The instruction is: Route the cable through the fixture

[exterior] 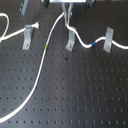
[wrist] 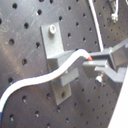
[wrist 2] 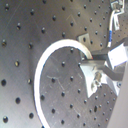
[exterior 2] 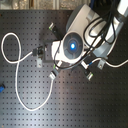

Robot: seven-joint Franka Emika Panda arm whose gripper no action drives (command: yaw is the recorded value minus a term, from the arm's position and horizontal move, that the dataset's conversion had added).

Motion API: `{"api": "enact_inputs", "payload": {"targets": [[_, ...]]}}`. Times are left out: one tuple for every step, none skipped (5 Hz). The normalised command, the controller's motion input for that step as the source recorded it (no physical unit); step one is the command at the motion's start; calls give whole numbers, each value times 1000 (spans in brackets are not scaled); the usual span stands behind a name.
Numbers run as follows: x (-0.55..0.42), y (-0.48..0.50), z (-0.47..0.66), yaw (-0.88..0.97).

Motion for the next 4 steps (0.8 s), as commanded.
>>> {"api": "enact_inputs", "payload": {"targets": [[-301,-14,236,-123],[-355,-24,155,-286],[-246,-22,269,-343],[0,0,0,-37]]}}
